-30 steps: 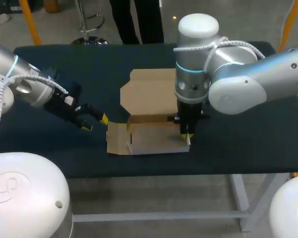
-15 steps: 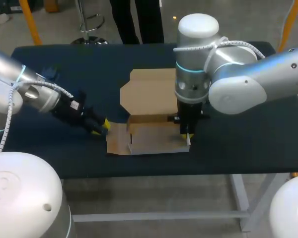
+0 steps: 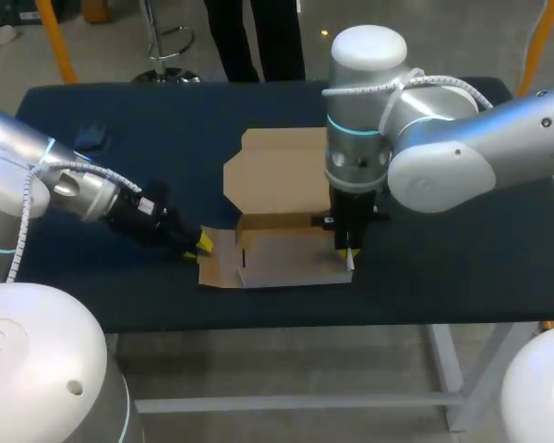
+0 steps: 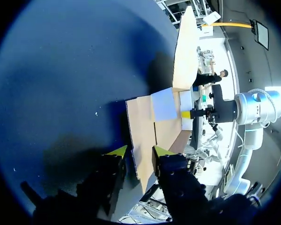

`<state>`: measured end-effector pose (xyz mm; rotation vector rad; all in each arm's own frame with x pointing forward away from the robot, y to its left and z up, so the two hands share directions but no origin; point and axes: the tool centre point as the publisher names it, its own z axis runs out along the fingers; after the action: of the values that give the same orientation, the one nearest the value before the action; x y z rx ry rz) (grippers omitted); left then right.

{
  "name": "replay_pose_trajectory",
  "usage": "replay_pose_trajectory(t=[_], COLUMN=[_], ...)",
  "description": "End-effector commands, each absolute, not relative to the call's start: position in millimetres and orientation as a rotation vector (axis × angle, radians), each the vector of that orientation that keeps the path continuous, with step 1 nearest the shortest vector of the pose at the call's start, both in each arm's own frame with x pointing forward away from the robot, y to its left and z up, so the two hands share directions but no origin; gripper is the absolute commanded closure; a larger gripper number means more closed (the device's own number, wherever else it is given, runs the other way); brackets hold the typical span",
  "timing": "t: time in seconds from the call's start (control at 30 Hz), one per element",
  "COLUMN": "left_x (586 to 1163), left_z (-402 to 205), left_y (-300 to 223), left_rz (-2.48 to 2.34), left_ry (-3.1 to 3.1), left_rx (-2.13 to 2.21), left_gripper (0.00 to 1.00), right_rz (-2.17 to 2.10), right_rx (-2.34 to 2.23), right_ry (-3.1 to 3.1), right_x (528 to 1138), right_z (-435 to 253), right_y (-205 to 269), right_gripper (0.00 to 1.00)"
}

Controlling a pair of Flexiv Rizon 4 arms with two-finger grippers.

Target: Assemble the packaging by folding the flat box into shape, placing the metal phone stand inside, and closing the box properly

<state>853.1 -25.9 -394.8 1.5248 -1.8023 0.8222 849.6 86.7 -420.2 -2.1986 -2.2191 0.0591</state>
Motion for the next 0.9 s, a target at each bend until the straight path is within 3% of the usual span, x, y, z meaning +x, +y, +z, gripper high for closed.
replay_pose_trajectory(t=[0.03,0.9], left_x=[853.5,863.0], left_z=[-388.2,-347.4], left_y=[-33.9,-82.2], left_rz=[0.794,0.465], left_ry=[-1.82,-2.02], left_rx=[1.577,1.922], left_gripper=[0.98,1.0], right_rz=[0.064,0.064], right_rx=[-2.197,-2.197], right_ry=[-2.22,-2.22], right_x=[850.3,850.3], right_z=[-420.2,-420.2], right_y=[87.2,87.2], right_gripper=[1.0,1.0])
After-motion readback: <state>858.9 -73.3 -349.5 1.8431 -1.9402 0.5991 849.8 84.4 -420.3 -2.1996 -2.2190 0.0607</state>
